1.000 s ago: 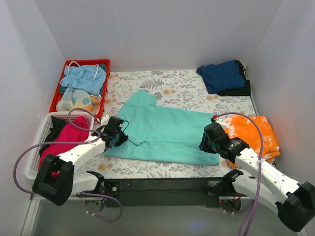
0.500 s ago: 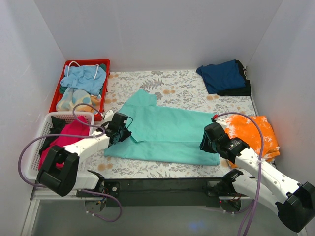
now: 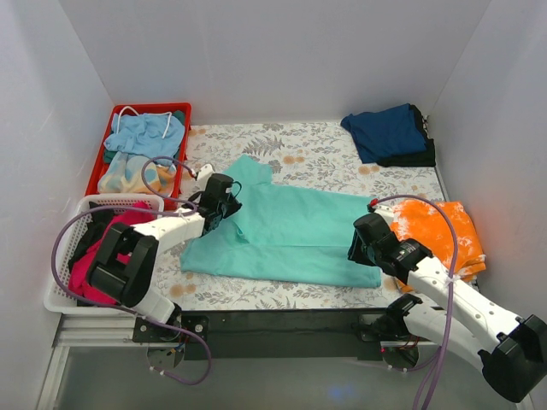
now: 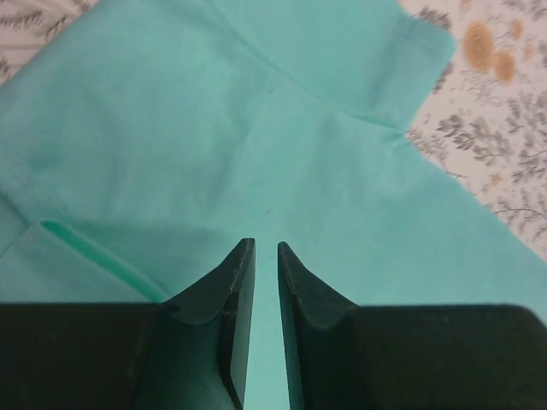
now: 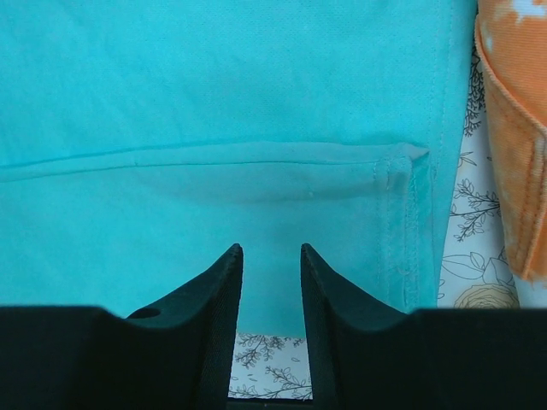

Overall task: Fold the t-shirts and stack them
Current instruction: Fold the tshirt

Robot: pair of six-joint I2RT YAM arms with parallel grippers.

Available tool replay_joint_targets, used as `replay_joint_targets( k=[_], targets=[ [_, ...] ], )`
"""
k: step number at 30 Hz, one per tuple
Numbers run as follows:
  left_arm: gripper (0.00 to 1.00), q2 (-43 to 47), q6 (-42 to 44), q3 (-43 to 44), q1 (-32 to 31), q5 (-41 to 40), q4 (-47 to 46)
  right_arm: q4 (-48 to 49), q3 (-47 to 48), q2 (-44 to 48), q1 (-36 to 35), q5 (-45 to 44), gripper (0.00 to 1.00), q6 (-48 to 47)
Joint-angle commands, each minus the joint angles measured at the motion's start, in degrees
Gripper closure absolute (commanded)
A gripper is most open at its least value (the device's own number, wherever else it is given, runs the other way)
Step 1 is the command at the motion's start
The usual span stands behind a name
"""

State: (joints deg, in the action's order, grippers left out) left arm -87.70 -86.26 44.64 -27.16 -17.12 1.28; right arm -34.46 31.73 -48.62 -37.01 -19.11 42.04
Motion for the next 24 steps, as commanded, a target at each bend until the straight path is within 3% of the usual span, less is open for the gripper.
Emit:
replay_joint_targets(
  k=[1,6,11,19,24],
  targets=[
    [0.84,0.78,5.39,4.39,-0.26,-1.86,-6.63,1.93,2.99,-1.65,-0.34,-4.43,0.60,-1.17],
    [0.81,-6.40,11.01,14.31,0.17,-6.33,-3.93,7.89,6.24,-8.50,-0.25,-6.46,0.56,-5.90],
    [0.76,-17.83,14.01,31.71,2.89,-3.45,2.14,13.53,12.99,-17.02,1.15,-6.73,0.55,-11.36],
    [0.67,-34.44,15.59,50.35,8.08,-0.98,12.60,20.57,19.51,-27.48,10.72,4.16,0.53,-16.55],
    [0.67,-41.49,18.05,59.15,9.84,1.30,16.82,22.06,20.39,-30.39,11.70,5.58,0.53,-16.64]
  ],
)
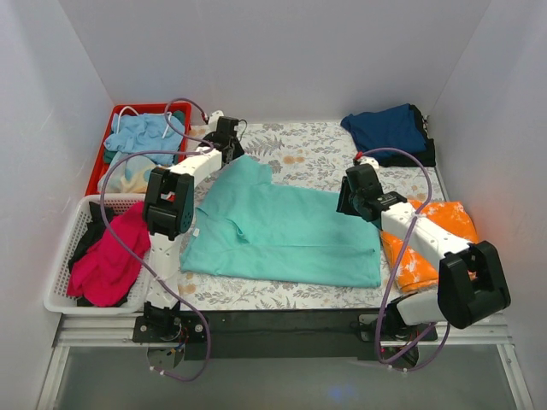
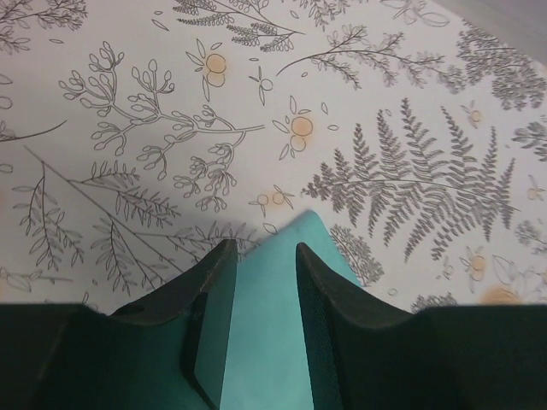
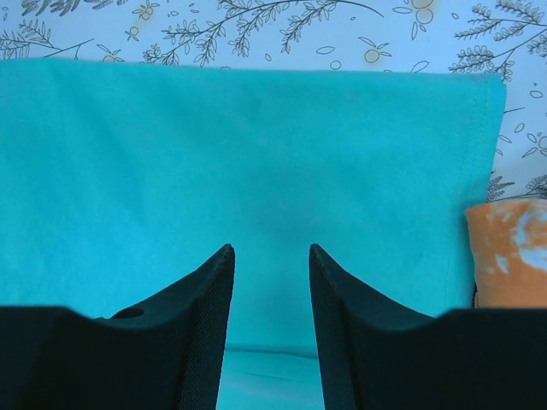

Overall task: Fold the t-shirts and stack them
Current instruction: Fold the tshirt

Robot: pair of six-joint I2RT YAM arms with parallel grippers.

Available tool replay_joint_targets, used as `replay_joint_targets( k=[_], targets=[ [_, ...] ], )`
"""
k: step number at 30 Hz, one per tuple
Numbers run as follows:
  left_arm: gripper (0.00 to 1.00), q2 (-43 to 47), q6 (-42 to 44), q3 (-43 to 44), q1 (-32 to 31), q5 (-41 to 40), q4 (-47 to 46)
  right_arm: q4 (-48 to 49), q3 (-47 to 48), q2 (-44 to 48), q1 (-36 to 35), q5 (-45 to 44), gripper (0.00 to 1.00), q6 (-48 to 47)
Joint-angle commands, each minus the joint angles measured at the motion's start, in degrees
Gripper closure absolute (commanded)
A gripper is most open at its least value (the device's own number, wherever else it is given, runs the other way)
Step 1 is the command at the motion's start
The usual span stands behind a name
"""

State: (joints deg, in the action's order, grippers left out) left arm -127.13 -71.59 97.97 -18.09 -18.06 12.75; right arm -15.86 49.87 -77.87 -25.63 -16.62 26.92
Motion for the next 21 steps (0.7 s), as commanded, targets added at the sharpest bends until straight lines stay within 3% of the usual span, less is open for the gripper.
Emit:
replay_joint_targets(
  k=[1,9,21],
  targets=[
    [0.67,-3.11,3.74,6.70,0.95,3.11,5.70,3.64,2.17,-1.67,0.49,3.26,0.53,-1.34],
    [0.67,-8.66,7.87,13.03,1.48,8.48,7.46,5.13,0.23,-3.43,1.02,4.40,0.54,-0.64],
    [0.66,-7.52,12.87,10.48,1.48,12.18,7.72,5.31,-1.44,-4.31,1.11,5.20,0.54,-0.02]
  ],
)
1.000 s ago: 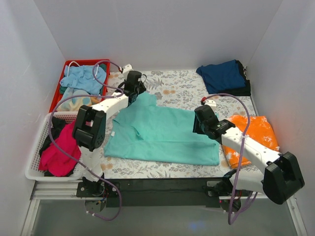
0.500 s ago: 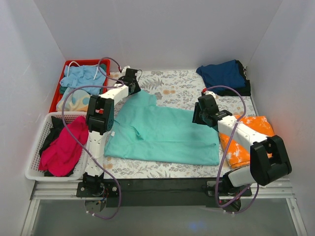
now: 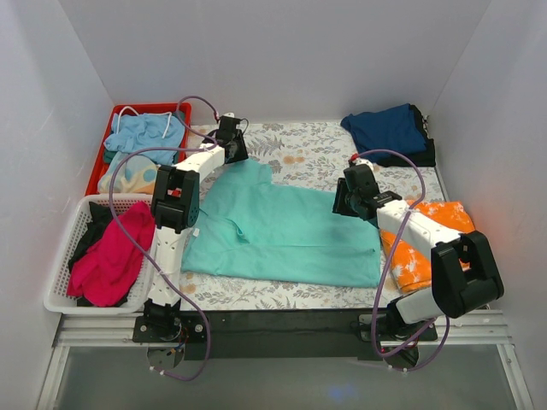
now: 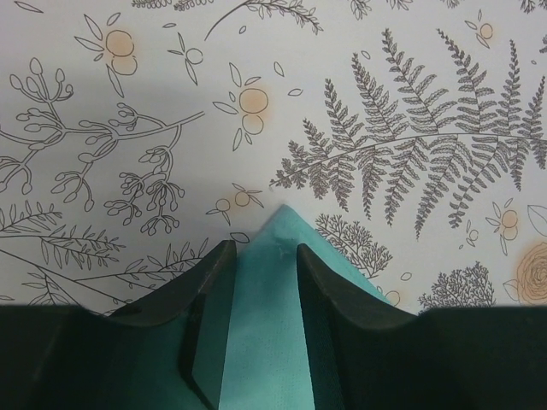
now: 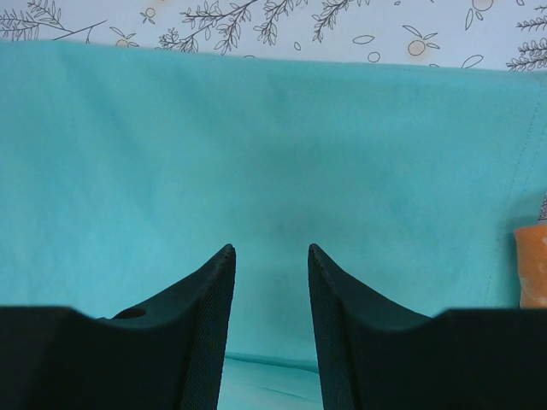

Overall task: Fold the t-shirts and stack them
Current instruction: Fold the tshirt

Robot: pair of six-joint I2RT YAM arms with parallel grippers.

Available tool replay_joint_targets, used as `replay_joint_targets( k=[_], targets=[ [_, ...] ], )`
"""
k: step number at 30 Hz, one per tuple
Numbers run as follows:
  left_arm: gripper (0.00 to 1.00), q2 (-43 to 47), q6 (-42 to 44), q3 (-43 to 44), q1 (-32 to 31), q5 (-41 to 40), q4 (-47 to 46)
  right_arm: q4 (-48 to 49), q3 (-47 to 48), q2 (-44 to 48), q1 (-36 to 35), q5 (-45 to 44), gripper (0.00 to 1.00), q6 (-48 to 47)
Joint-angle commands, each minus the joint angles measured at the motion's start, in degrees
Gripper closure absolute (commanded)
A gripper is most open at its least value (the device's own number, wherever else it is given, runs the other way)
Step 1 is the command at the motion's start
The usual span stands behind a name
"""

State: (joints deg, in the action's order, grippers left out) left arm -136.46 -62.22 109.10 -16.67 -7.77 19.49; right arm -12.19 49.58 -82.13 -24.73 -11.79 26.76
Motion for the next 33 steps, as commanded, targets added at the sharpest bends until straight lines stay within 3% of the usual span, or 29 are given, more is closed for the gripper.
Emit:
replay_joint_targets(
  k=[1,8,13,19,21,33],
  targets=[
    [0.66,1.38,4.11,-0.38,0.14,1.79,1.52,1.64,-1.24,0.12,0.21,0.54,0.55,0.22],
    [0.69,-5.30,8.77,7.44,-0.12,-1.28,11.70,1.81,-2.47,0.65,0.30,0.45,0.55,1.18],
    [0.86,-7.32,10.97,8.76,-0.47,-5.66,13.47,1.81,-2.47,1.09,0.30,-0.33,0.55,1.36],
    [0.91,-7.50,12.56,8.68,-0.47,-6.29,14.53,1.73,-2.03,1.36,0.30,-0.69,0.55,1.36],
    [1.00,-7.41,12.47,8.24,-0.47,-6.99,14.62,1.73,-2.03,1.18,0.38,-0.60,0.55,1.54],
    [1.00,-1.19,10.45,3.15,-0.47,-14.45,9.00,1.55,-2.30,2.06,0.65,-2.27,0.56,0.57]
  ],
)
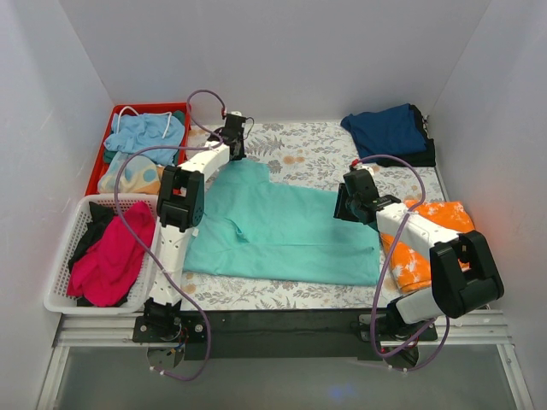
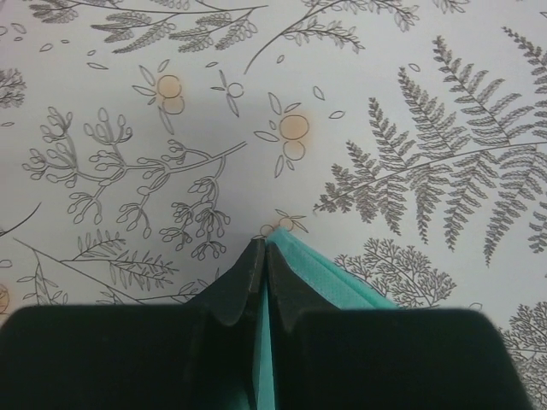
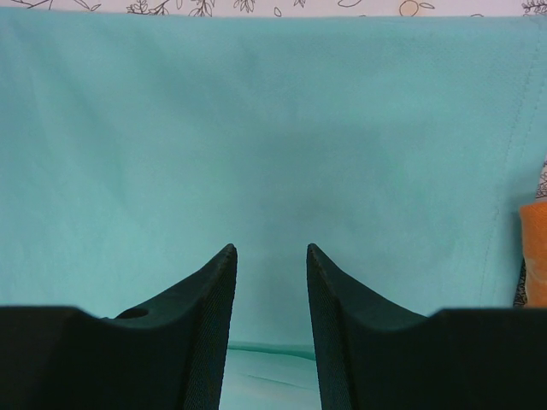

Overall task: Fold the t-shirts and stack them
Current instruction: Fold the tshirt

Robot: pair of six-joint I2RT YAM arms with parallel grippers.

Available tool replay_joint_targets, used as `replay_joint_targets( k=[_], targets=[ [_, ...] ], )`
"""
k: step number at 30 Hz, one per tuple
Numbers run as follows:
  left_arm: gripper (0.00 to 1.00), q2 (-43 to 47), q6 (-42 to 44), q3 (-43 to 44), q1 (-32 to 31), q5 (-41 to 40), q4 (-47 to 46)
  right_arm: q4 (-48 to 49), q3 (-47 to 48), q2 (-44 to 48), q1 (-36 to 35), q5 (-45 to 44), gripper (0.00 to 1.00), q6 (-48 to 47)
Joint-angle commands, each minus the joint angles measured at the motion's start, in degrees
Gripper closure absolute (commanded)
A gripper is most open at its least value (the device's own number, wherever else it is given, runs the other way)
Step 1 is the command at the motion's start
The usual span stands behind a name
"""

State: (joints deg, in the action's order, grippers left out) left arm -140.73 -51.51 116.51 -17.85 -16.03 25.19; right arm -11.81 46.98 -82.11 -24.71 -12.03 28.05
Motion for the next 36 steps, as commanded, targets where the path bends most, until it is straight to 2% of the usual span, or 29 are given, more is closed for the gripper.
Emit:
replay_joint_targets(
  k=[1,10,19,27,31,36],
  targets=[
    [1.00,3.96,-0.70,-4.62,0.71,-7.16,2.59,1.00,0.91,2.04,0.89,-2.20,0.55,-1.07],
    [1.00,12.83,-3.86,-11.46,2.11,-15.08,-0.93,-0.14,7.76,-4.11,6.77,-3.70,0.53,-6.59],
    [1.00,15.13,-5.97,-14.20,2.64,-16.40,-1.46,-3.29,22.88,-20.36,12.67,-3.17,0.52,-11.09],
    [1.00,14.95,-5.80,-13.77,3.17,-16.14,-1.55,-3.83,25.26,-26.61,13.64,-2.91,0.51,-11.44],
    [1.00,15.22,-5.80,-13.68,3.61,-15.70,-1.63,-3.92,25.00,-28.20,13.72,-2.38,0.59,-11.44],
    [1.00,15.31,-5.80,-13.06,3.96,-14.99,-1.72,-4.01,25.18,-29.51,13.90,-5.45,0.59,-11.44]
  ],
)
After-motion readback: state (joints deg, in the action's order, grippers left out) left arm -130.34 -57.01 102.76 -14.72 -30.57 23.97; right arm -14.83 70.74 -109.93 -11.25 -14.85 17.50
